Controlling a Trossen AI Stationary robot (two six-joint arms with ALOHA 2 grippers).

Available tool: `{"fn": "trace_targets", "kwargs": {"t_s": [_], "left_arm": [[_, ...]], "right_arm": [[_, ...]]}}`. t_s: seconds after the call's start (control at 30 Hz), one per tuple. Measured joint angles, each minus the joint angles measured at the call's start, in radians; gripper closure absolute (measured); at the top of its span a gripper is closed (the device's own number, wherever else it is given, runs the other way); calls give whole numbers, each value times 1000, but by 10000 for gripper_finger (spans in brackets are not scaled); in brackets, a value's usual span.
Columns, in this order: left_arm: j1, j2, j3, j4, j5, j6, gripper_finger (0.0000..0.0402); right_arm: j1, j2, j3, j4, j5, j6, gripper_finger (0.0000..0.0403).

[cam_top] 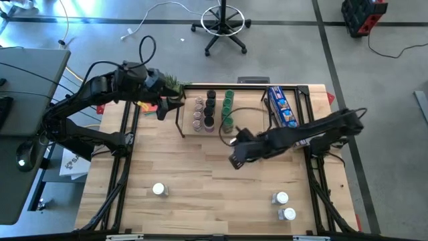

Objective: Shelf spices
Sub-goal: Put the white seasoning bottle on the shelf

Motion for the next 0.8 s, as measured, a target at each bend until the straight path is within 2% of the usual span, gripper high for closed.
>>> {"fn": "trace_targets", "kwargs": {"t_s": [0.17,0.33,0.4,0.6,0.8], "left_arm": [[-34,7,0,126,15,-1,143],[-60,59,1,241,30,-72,143],[-62,86,1,269,35,-102,143],[-67,143,1,403,-4,-147,143],[-67,149,1,479,-111,43,143]], "right_arm": [[34,-59,163,-35,179,-144,221],[-15,3,394,-47,425,-401,221],[-57,49,483,-52,491,-500,221],[-170,183,700,-52,584,-747,221],[-196,281,828,-50,643,-933,221]]}}
